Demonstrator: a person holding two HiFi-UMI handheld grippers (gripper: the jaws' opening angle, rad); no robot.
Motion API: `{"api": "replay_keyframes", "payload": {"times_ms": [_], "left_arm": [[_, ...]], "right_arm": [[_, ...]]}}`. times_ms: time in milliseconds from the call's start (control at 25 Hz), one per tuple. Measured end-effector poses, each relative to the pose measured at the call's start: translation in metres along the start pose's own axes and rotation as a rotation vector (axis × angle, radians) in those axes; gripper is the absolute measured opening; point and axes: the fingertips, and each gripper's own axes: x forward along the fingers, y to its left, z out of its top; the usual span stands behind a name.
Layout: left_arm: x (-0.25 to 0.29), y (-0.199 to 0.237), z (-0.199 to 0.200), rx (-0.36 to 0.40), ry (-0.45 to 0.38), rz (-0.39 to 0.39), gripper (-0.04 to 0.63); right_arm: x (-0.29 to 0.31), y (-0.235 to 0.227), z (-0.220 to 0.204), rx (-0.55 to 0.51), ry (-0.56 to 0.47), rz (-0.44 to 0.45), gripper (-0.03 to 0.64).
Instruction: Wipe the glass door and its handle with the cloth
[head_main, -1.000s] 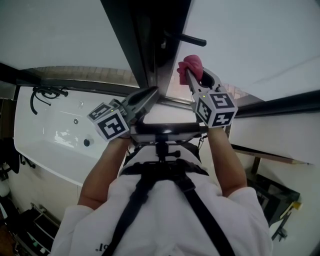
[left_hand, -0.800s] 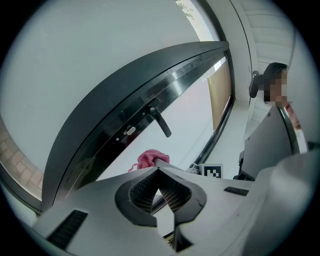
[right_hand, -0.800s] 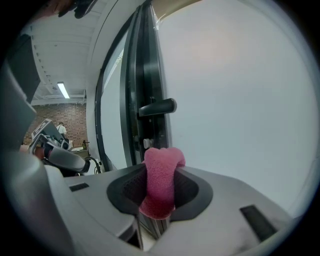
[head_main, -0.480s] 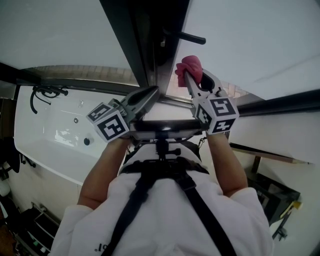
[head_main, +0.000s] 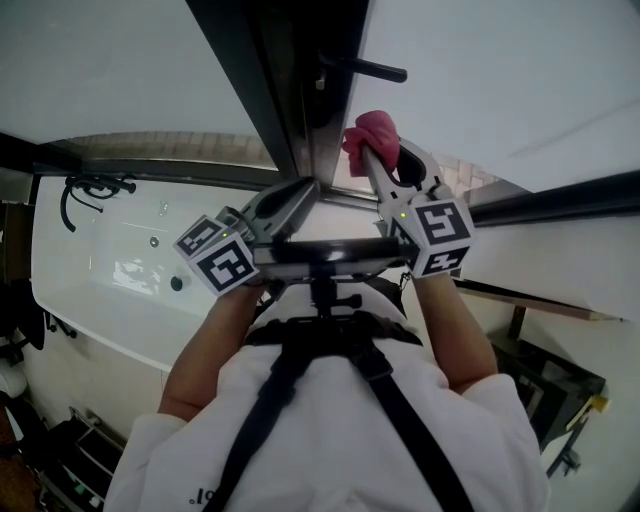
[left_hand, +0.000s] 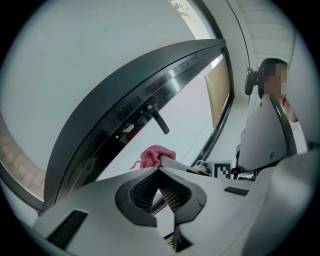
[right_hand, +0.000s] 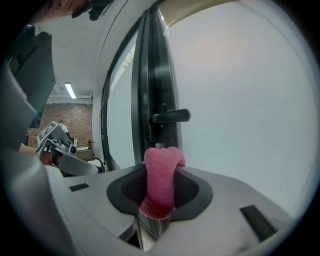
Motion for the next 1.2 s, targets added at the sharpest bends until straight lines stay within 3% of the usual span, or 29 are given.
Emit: {"api": "replay_keyframes", "payload": {"times_ms": [280, 1200], "left_arm": [[0.004, -0.005, 0.002, 0.048, -0.003, 0.011, -0.008], [0.008, -0.005, 0.0, 0.076, 0.012, 0.024, -0.008]], "right_arm": [[-0.001, 0.003, 0.004, 0.001, -0.015, 0.002, 0.104], [-0.008, 0.005, 0.009, 0.007, -0.038, 0.012, 0.104]]}}
